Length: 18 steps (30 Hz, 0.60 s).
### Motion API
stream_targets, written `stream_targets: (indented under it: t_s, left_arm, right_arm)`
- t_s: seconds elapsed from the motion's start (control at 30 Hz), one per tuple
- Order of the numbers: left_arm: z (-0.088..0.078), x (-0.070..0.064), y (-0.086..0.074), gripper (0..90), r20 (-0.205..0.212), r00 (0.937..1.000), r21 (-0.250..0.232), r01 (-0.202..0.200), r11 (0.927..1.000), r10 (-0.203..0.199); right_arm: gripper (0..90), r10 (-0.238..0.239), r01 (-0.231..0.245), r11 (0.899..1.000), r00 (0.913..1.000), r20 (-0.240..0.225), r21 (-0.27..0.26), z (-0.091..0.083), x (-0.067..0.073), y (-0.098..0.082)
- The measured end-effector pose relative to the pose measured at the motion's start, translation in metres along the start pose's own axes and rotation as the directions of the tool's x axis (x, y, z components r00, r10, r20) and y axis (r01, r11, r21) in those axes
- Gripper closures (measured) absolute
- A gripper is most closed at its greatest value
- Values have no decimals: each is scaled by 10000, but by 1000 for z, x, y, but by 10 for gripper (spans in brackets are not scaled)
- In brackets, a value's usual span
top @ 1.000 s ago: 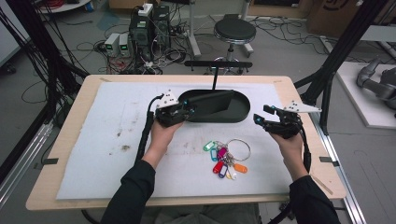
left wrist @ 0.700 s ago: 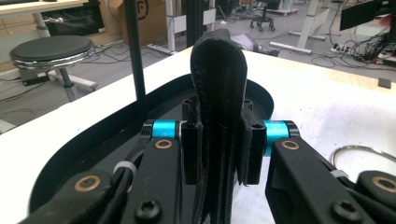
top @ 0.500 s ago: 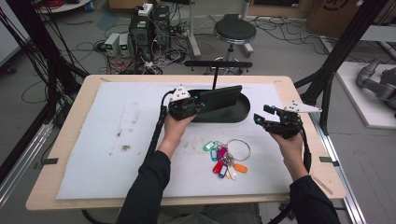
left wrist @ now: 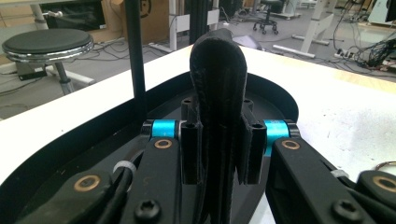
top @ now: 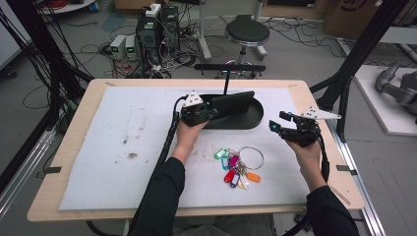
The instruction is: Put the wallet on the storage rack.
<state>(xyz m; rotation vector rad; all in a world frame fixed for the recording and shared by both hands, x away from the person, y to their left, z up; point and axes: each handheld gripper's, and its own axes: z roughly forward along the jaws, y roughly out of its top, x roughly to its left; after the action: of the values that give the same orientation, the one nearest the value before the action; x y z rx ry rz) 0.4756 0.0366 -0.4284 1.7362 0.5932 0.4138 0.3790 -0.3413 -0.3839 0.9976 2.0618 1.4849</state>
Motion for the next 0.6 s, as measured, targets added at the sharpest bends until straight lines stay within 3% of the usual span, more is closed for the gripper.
stream_targets:
  t_s: [0.13, 0.23, 0.33, 0.6]
  left_arm:
    - [-1, 4, -3, 743, -19, 10000, 129, 38, 9999, -37]
    - [-3, 7, -5, 736, -242, 9996, 622, -151, 9979, 166]
    - [-3, 9, -6, 734, -241, 9997, 719, -79, 9974, 97]
    - [1, 10, -12, 706, -450, 9985, 1406, -234, 9898, 300]
  right_arm:
    - [333, -73, 73, 10000, 10000, -26, 35, 1, 2, 0]
    - [336, -105, 106, 9999, 9999, -20, 80, 2, 2, 0]
    - [336, -84, 84, 9999, 10000, -4, 93, 2, 2, 0]
    - [336, -13, 13, 10000, 10000, 59, 52, 1, 0, 0]
